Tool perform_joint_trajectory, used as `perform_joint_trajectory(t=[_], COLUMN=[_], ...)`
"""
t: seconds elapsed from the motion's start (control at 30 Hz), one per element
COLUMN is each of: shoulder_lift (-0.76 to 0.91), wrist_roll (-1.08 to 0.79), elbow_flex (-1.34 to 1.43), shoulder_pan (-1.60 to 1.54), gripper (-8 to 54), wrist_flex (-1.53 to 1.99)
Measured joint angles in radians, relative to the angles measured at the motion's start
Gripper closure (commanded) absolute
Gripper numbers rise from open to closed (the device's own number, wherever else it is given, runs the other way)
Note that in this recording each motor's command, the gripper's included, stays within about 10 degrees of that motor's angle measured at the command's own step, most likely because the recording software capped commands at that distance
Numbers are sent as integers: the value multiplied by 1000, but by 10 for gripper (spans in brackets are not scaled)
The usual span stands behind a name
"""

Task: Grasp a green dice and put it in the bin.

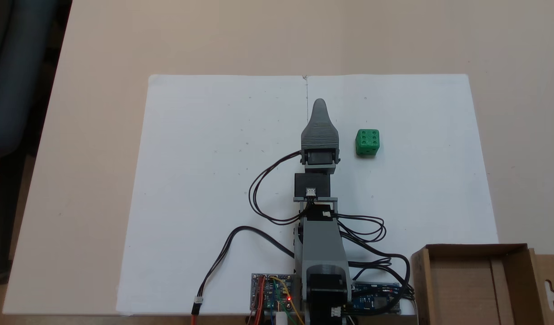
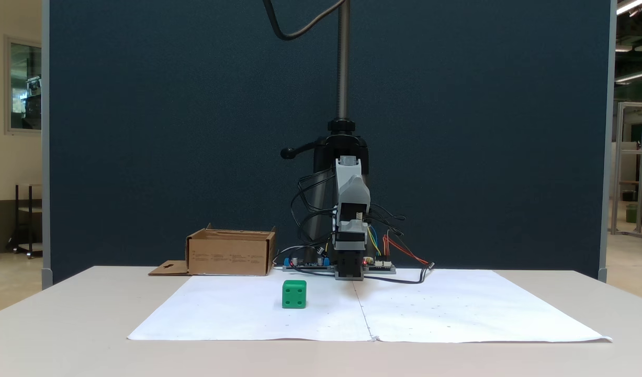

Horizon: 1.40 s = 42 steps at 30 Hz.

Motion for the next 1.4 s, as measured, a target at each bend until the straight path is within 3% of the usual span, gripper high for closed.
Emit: perform_joint_trajectory(t=[1.4], shoulder_lift=[0], wrist_roll=[0], elbow_flex=[0], shoulder_pan=[0], gripper=[25], wrist_flex=[51])
